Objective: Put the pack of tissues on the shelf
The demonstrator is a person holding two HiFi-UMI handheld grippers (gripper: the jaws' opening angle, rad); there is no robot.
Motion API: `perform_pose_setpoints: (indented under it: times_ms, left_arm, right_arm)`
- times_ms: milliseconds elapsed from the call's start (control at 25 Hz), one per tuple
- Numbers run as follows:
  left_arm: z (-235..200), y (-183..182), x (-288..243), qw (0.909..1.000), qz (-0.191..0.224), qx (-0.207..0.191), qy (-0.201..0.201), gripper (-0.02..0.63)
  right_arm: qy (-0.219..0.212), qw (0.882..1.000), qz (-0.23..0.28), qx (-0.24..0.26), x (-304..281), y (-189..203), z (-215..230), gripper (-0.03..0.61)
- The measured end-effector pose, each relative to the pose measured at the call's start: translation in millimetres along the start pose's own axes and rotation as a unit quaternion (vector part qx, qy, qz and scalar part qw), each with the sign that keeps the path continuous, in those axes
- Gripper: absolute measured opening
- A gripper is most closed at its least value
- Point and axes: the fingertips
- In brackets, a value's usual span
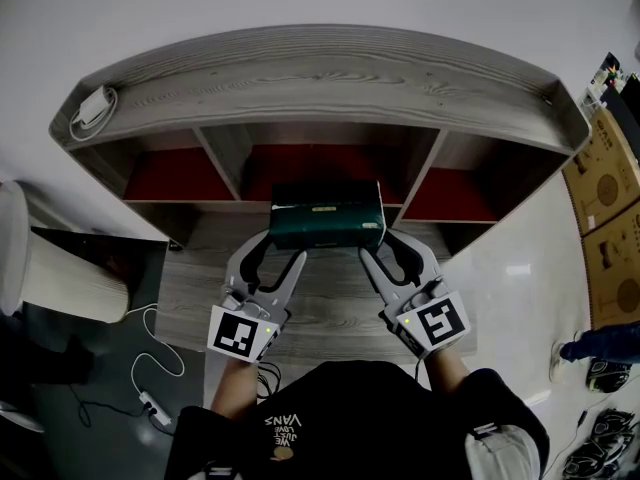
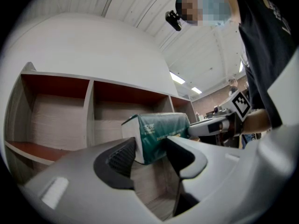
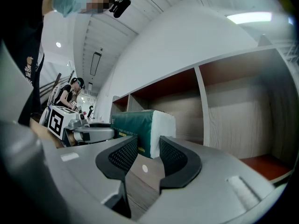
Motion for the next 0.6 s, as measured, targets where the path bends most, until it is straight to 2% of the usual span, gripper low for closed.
perform_pose_setpoints:
  times_ms: [80, 240, 400, 600]
  left_arm:
    - [-4.5, 1.2, -4.4, 1.0000, 0.003, -0.006, -0.001, 0.232]
    - [-4.8, 2.3, -14.8, 0.9996, -0.019, 0.018, 0.009, 0.232]
    - [-12.5, 6.3, -21.2, 1.0000, -0.002, -0.008, 0.004, 0.232]
    - [-18.9, 13.9, -29.9, 0.9999, -0.013, -0.007, -0.002, 0.232]
  right_arm:
    - [0.002, 1.000, -0.001, -0.001, -4.6, 0.0, 3.4, 0.146]
    - [0.006, 1.000, -0.005, -0.005, -12.2, 1.2, 10.7, 0.146]
    - [0.009, 1.000, -0.011, -0.011, -17.7, 4.4, 16.3, 0.146]
    - [0.022, 0.999, -0.032, -0.016, -25.5, 9.3, 23.4, 0.146]
Point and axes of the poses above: the fingertips, and each gripper's own axes: x backward along the fingers, z to its right, y out of its underside, and after that the axes turned 11 degrees about -z, right-handed
